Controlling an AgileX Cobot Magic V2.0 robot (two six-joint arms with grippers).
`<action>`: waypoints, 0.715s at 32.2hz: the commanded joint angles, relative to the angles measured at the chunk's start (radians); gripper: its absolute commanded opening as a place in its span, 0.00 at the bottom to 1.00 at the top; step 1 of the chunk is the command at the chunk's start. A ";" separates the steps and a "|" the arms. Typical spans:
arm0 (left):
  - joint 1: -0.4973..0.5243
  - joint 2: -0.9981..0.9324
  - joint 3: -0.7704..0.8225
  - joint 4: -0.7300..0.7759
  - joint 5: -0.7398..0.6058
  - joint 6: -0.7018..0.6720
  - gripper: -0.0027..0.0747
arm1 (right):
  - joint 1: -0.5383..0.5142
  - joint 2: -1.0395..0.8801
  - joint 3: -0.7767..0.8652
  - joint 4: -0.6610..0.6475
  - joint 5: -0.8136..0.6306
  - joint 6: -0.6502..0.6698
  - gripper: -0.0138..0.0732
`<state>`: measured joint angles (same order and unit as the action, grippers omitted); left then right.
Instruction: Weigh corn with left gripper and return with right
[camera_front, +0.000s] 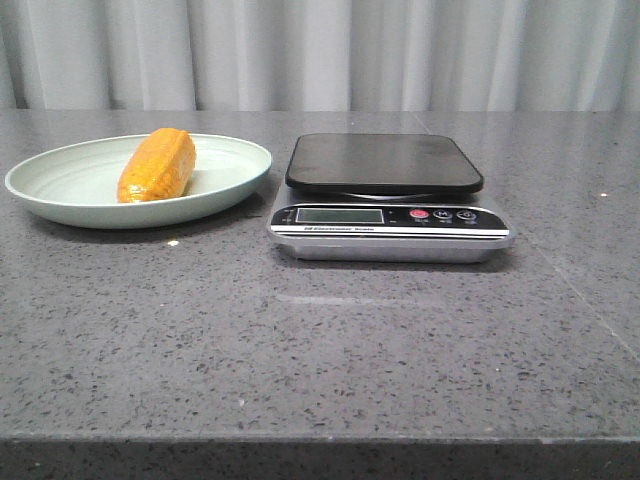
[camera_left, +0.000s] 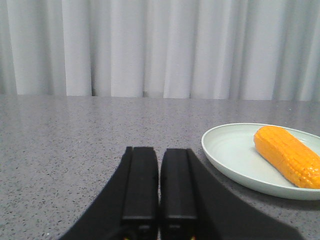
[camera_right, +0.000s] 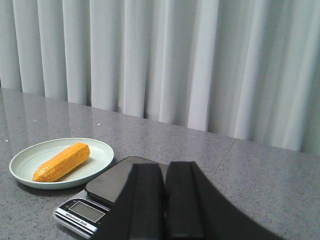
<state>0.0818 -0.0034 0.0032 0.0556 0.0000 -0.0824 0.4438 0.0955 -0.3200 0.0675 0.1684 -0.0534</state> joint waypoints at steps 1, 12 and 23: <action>-0.006 -0.022 0.007 -0.010 -0.084 -0.001 0.20 | -0.015 0.012 -0.009 -0.009 -0.098 -0.010 0.36; -0.006 -0.022 0.007 -0.010 -0.084 -0.001 0.20 | -0.366 0.023 0.133 -0.045 -0.137 -0.010 0.36; -0.006 -0.022 0.007 -0.010 -0.084 -0.001 0.20 | -0.460 -0.108 0.303 -0.048 -0.225 -0.010 0.36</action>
<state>0.0818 -0.0034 0.0032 0.0556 0.0000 -0.0824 -0.0048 0.0243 -0.0266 0.0337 0.0549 -0.0539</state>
